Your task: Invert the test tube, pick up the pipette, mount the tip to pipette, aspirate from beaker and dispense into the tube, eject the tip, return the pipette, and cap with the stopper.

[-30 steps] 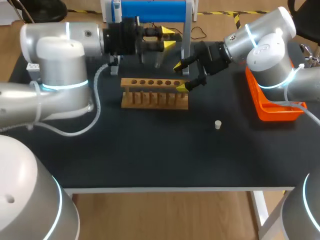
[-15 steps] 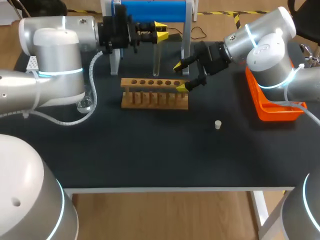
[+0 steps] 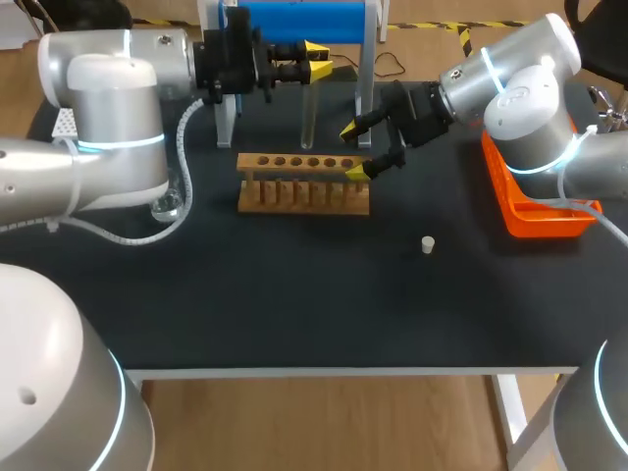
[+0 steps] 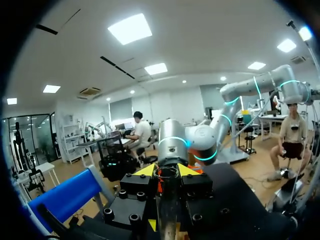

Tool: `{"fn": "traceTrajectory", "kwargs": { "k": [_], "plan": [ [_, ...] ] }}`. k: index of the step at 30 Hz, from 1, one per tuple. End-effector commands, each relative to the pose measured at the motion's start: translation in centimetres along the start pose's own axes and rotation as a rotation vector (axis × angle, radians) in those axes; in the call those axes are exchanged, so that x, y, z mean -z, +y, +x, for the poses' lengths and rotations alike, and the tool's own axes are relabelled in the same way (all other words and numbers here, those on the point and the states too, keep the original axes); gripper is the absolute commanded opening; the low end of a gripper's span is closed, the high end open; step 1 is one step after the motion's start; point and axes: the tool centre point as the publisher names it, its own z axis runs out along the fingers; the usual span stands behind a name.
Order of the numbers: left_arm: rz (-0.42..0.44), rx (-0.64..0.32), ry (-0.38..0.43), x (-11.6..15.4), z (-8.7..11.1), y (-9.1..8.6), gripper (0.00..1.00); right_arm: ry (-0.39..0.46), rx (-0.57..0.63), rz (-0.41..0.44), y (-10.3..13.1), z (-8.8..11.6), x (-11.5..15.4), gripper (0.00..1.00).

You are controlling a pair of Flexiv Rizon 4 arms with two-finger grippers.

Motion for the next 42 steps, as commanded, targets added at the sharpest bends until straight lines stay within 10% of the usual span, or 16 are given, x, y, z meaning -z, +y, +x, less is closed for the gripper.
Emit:
{"fn": "traceTrajectory", "kwargs": {
  "k": [1, 42],
  "plan": [
    [-0.004, 0.001, -0.001, 0.0, 0.0, -0.1, 0.00, 0.001, 0.000, 0.002, 0.0, 0.0, 0.1, 1.00],
    [0.055, 0.137, 0.058, -0.6, -2.3, 3.7, 0.00, 0.001, 0.000, 0.002, 0.0, 0.0, 0.1, 1.00]
  ]
}}
